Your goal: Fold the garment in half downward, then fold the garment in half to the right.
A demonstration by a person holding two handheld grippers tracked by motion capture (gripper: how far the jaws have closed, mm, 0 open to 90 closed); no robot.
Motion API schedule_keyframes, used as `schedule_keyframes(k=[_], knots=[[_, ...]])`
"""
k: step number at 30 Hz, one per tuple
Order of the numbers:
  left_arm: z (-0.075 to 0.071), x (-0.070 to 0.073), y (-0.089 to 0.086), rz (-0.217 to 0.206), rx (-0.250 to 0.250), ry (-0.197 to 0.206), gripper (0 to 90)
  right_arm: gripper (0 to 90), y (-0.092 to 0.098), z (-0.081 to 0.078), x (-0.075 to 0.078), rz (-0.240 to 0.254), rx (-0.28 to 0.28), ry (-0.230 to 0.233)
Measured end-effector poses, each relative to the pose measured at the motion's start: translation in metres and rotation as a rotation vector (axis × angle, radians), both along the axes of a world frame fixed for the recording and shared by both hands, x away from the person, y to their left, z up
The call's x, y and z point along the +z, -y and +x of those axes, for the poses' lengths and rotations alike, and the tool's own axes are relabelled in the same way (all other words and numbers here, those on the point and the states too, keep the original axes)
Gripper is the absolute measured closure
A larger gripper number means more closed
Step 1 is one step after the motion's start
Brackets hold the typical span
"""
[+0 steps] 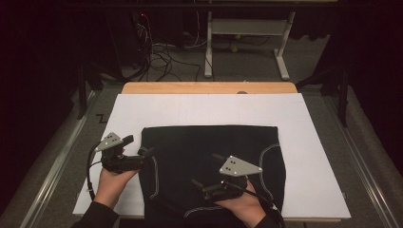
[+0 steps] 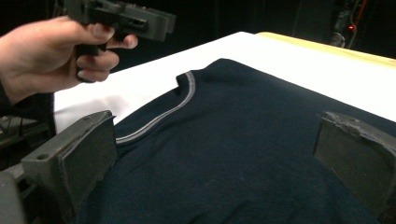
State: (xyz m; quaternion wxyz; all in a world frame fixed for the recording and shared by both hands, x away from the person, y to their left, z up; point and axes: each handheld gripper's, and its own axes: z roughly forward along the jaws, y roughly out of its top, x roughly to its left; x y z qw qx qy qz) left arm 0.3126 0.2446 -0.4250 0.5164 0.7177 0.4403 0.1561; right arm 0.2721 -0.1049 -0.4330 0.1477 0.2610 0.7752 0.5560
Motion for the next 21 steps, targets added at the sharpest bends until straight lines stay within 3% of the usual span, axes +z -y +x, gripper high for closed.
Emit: schedule_keyframes(k=[6,16,19,21], knots=[[0.011,0.002,0.003,0.015,0.007,-0.009,0.0,0.1,0.003,-0.003,0.001,0.003,-0.003,0.016],[0.050,0.015,0.011,0.070,-0.009,-0.004,0.0,0.1,0.013,-0.005,0.001,-0.008,-0.035,0.025],[0.063,0.016,0.006,0.066,0.008,-0.029,0.0,0.1,0.013,-0.006,0.000,-0.016,-0.038,0.023],[0.074,0.013,0.001,0.100,0.048,-0.065,0.0,0.1,0.013,-0.007,0.001,-0.015,-0.038,0.021]])
